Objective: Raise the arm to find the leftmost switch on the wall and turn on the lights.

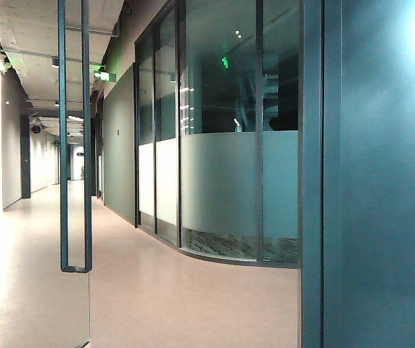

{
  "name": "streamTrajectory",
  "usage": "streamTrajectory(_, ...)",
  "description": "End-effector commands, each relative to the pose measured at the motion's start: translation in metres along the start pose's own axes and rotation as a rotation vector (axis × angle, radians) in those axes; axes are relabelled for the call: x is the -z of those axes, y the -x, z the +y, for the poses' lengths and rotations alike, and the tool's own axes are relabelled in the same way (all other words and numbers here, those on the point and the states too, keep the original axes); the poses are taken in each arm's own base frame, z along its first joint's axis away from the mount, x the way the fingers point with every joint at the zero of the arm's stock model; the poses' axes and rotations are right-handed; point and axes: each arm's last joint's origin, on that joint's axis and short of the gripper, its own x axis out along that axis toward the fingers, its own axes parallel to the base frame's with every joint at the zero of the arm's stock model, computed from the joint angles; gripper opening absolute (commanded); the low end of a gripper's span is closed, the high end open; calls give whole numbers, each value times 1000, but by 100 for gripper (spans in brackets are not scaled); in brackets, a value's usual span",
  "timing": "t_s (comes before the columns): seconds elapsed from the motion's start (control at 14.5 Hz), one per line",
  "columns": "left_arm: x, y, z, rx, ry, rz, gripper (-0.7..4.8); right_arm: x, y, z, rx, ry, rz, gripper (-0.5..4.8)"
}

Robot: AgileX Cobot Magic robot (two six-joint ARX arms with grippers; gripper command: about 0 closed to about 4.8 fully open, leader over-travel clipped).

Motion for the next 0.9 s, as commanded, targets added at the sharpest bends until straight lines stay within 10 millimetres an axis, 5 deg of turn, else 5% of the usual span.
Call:
streamTrajectory(0.07,-3,0,-2,7,-14,-9,-5,-15,10,2,117,12,-12,-1)
streamTrajectory(0.9,-3,0,-2,7,-13,-9,-5,2,6,-5,205,-2,80,-1)
